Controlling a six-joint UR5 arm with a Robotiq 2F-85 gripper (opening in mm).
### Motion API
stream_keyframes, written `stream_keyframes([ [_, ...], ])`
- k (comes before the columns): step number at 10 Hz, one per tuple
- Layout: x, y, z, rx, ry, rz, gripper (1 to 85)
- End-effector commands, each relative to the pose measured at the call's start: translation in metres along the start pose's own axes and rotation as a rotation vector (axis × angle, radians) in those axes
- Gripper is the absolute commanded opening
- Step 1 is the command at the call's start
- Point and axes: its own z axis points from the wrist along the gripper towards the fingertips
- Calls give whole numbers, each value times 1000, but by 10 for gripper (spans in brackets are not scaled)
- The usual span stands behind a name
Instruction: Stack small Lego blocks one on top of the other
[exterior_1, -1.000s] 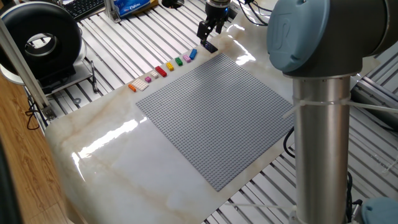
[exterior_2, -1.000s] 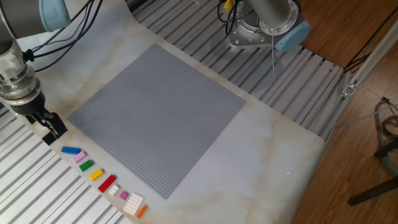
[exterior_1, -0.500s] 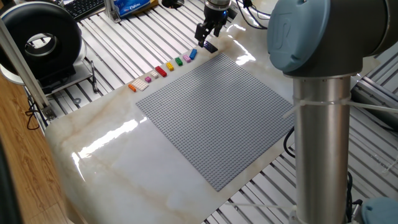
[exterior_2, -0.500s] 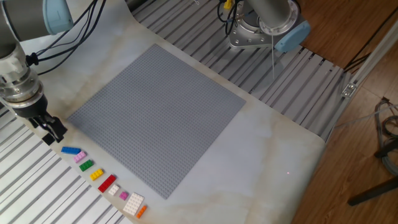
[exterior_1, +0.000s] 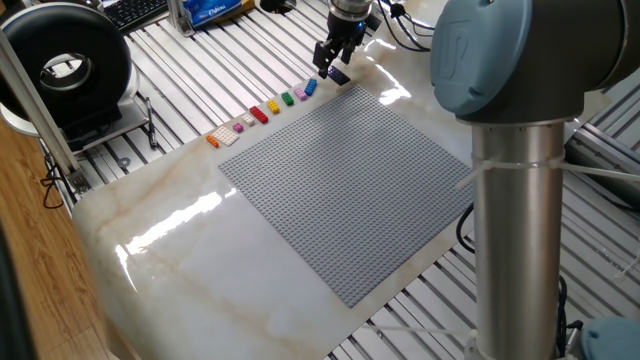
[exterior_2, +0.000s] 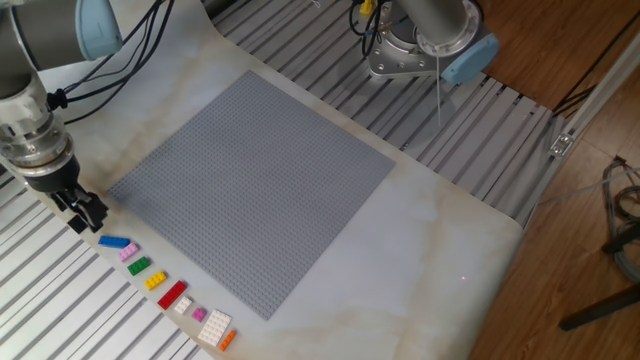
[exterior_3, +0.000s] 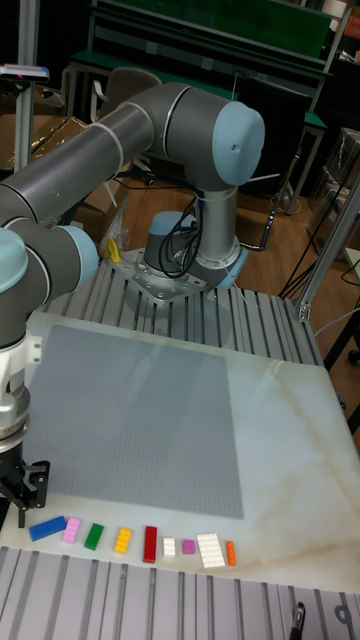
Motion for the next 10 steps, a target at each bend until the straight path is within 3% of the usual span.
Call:
stream_keyframes([
  [1, 1, 1, 1, -14, -5, 15, 663],
  [10, 4, 0, 5, -16, -13, 14, 520],
])
